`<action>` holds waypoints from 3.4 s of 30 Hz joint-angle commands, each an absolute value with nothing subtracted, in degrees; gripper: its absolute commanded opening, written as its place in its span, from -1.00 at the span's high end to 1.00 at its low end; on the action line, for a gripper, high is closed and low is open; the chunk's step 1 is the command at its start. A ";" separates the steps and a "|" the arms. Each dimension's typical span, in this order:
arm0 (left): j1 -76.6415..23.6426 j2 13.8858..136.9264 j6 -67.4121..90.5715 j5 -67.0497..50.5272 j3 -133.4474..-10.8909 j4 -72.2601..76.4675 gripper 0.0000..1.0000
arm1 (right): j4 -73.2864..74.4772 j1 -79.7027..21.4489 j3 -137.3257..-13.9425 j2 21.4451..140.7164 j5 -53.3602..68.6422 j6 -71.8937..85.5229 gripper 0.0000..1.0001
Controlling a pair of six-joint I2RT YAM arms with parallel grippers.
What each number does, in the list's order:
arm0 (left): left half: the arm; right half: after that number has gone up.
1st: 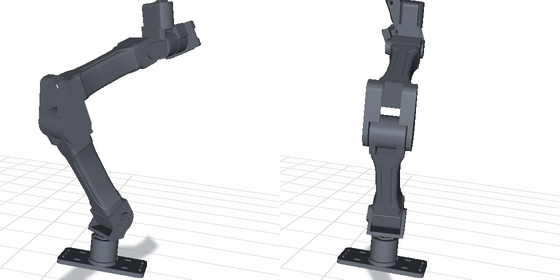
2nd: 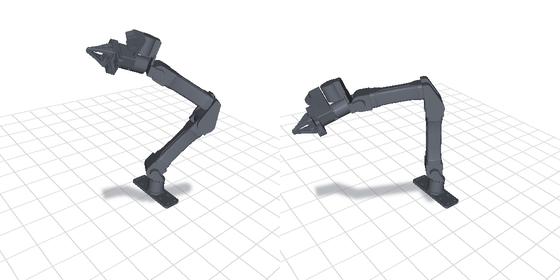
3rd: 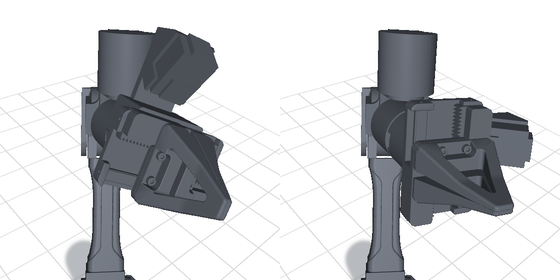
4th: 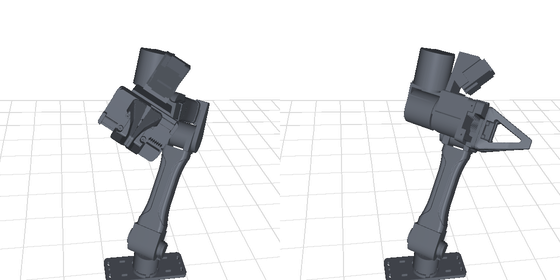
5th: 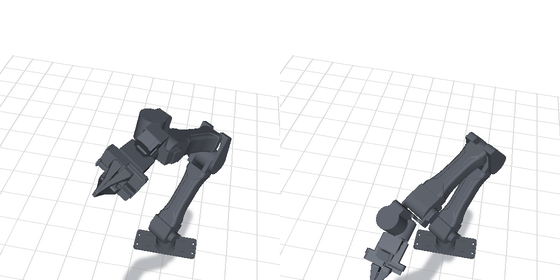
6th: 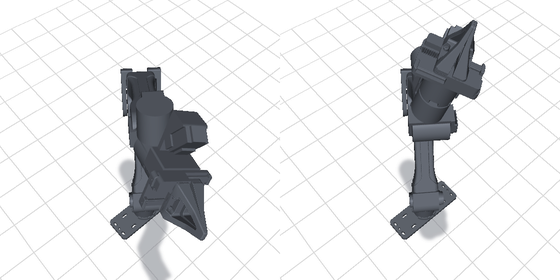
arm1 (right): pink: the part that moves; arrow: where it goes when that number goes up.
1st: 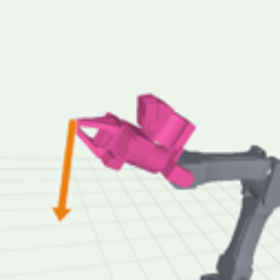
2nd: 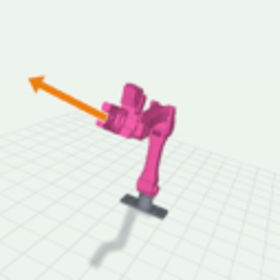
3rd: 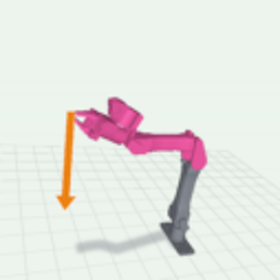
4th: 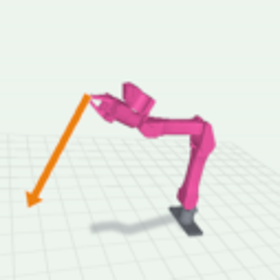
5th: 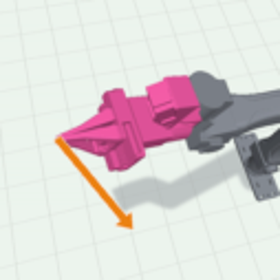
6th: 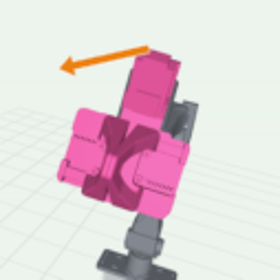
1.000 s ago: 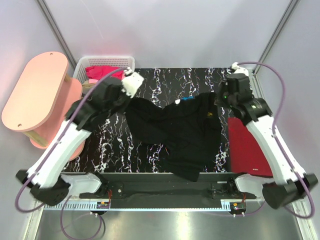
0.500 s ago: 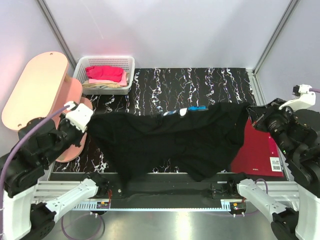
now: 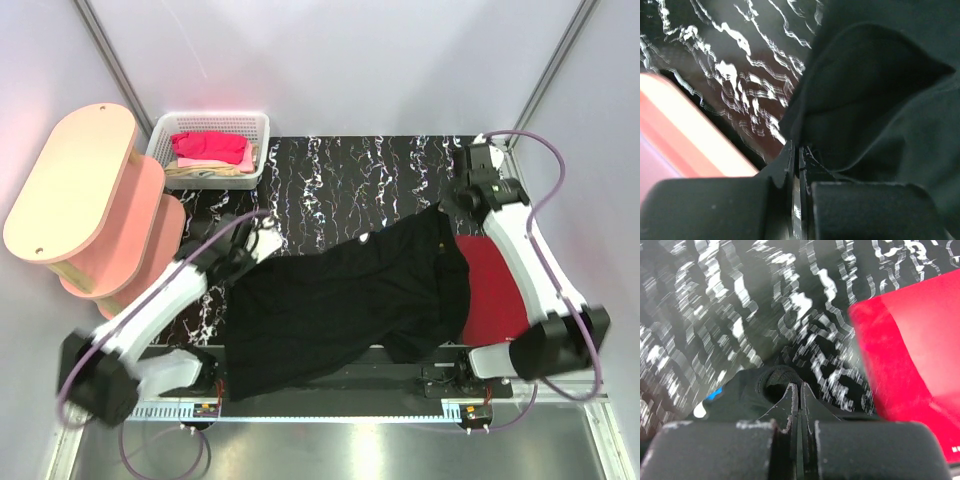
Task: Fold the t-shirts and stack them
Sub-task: Flatten the tshirt out
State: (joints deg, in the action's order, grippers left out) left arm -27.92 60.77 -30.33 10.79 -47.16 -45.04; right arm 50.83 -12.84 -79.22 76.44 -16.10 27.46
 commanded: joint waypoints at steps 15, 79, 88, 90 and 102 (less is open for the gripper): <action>-13.54 95.55 -35.34 7.56 -65.04 -24.61 -0.79 | 36.39 -5.62 -87.28 100.72 -11.60 27.51 1.00; -17.06 86.84 -31.28 -5.45 -68.22 -41.22 1.00 | 36.03 -5.97 -80.00 92.03 -14.94 25.49 -0.79; -14.77 85.43 -31.12 -4.30 -66.01 -39.99 1.00 | 43.14 -14.06 -59.08 74.11 -7.66 32.86 -0.54; -14.77 85.60 -30.68 -4.57 -66.53 -39.90 1.00 | 44.29 -14.85 -53.91 70.43 -7.21 34.36 -0.50; -12.40 84.55 -33.22 -1.14 -65.83 -38.76 1.00 | 42.54 -15.29 -44.73 72.86 -6.77 40.43 -0.42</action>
